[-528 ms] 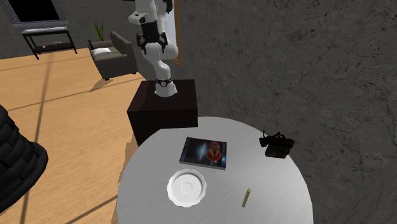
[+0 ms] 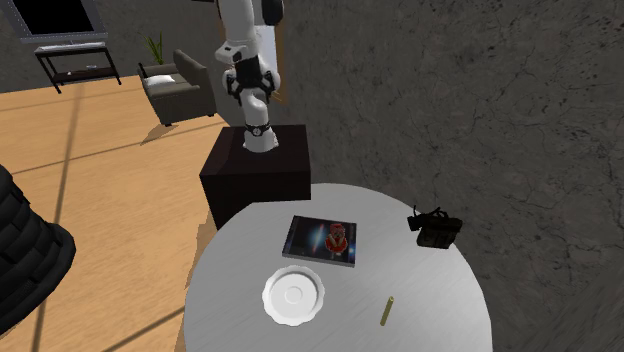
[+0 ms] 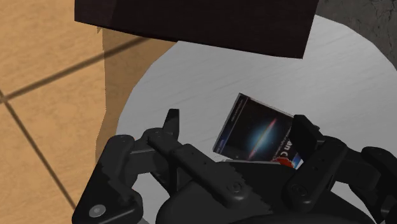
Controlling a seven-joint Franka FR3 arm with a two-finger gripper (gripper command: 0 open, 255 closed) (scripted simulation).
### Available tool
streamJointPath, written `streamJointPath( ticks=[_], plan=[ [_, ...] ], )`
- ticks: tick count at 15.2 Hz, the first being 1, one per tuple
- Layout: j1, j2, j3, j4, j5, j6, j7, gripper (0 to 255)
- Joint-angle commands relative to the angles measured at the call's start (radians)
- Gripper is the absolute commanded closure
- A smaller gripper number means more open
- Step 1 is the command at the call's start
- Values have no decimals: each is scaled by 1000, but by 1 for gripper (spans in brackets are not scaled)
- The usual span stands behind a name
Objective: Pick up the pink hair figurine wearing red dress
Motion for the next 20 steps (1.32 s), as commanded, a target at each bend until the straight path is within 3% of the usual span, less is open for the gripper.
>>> streamJointPath(
  ticks=[1,10,20],
  plan=[
    [9,56,16,-7,18,69,13,0],
    [47,344,86,23,74,346,63,0],
    [88,716,142,184,74,580,126,0]
  ],
)
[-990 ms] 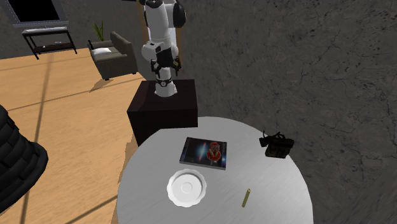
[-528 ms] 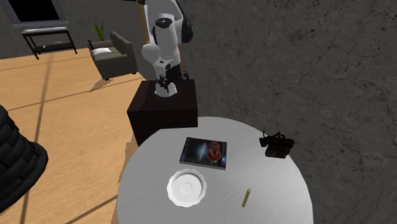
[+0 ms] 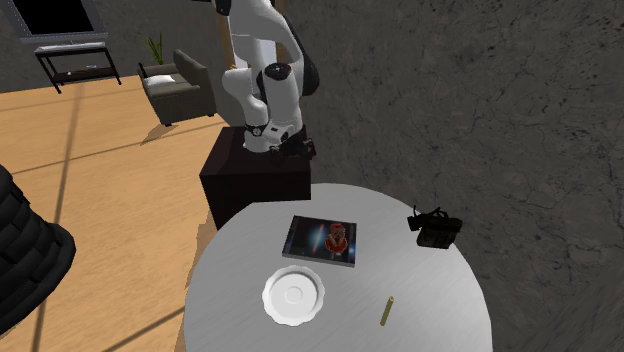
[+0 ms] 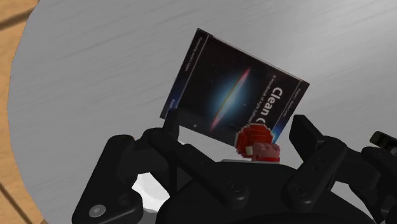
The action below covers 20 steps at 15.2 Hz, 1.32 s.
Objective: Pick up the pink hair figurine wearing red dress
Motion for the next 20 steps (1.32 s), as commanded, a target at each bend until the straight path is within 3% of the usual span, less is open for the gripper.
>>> streamJointPath(
  ticks=[1,9,17,20],
  plan=[
    [10,73,8,41,-5,38,14,0],
    [66,377,16,270,-46,132,69,0],
    [139,685,6,590,-81,141,107,0],
    [144,716,3,609,-83,155,106,0]
  ],
)
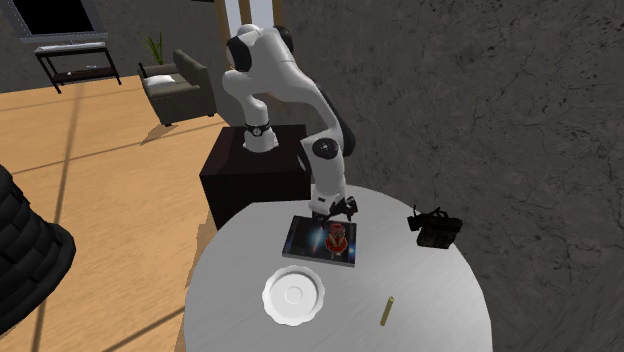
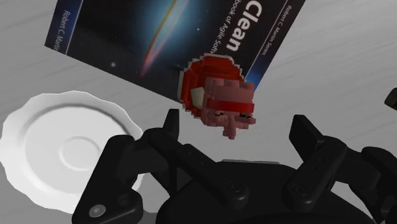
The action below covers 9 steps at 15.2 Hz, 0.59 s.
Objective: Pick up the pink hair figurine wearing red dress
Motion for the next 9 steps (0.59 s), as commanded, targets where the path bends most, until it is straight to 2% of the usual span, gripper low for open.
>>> streamJointPath(
  ticks=[1,7,8,9],
  plan=[
    [4,26,-2,15,-2,12,0,0],
    [9,76,-7,32,-6,44,-5,0],
    [10,74,-7,31,-6,44,-4,255],
    [10,74,-7,31,-6,44,-4,255]
  ],
)
